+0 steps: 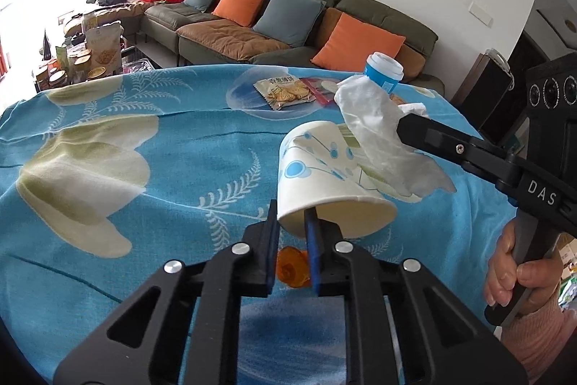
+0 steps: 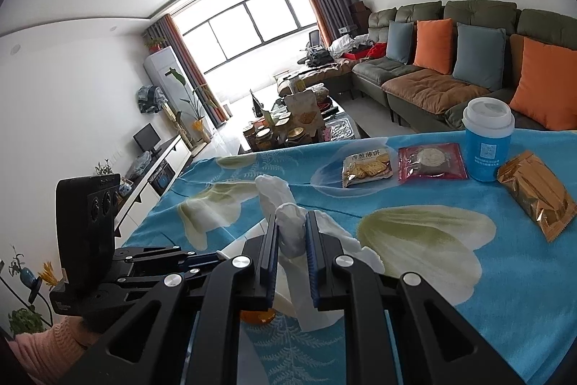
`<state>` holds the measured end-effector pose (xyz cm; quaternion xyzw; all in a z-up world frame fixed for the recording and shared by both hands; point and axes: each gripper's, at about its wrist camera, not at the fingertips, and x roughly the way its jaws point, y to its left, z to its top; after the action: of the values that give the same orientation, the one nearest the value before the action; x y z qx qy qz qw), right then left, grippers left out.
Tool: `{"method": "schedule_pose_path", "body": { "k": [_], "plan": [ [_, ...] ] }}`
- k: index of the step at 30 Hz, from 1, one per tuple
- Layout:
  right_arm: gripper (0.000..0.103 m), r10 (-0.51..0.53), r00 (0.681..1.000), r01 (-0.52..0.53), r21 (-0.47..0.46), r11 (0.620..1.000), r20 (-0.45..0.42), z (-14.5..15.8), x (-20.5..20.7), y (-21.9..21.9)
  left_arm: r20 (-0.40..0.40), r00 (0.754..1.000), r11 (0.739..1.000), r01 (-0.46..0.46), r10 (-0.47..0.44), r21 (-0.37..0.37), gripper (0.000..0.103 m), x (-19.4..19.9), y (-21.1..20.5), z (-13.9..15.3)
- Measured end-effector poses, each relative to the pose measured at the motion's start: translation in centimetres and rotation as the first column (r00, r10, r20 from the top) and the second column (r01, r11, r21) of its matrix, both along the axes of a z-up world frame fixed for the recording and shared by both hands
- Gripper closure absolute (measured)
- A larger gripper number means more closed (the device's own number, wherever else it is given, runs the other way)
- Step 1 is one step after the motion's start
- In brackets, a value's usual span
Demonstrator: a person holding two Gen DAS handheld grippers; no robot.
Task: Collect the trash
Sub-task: 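Grasp the white paper cup with the left tool while the right tool grasps the tissue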
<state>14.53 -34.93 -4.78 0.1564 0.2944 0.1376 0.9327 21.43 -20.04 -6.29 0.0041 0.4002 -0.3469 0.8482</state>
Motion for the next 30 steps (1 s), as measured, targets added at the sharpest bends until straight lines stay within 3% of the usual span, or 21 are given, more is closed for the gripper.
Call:
{"method": "schedule_pose_path", "body": {
  "k": [14,20,30],
  "plan": [
    [0.09,0.002,0.999,-0.003,0.02,1.0,0.046,1.3,-0.7,0.0,0.053,0.998,0.996,-0.027,0.031,-0.082,0.1,-2.1,2.6,2.7],
    [0.09,0.019,0.998,-0.02,0.03,0.999,0.061,1.7,-0.9,0.7,0.099,0.993,0.992,-0.057,0.068,-0.116,0.1,-3.5,5.2,4.8],
    [0.09,0.082,0.993,-0.087,0.069,0.994,0.08,2.0,-1.4,2.7,0.154,0.976,0.984,-0.14,0.155,-0.108,0.1,-7.2,10.9,6.8]
  ]
}}
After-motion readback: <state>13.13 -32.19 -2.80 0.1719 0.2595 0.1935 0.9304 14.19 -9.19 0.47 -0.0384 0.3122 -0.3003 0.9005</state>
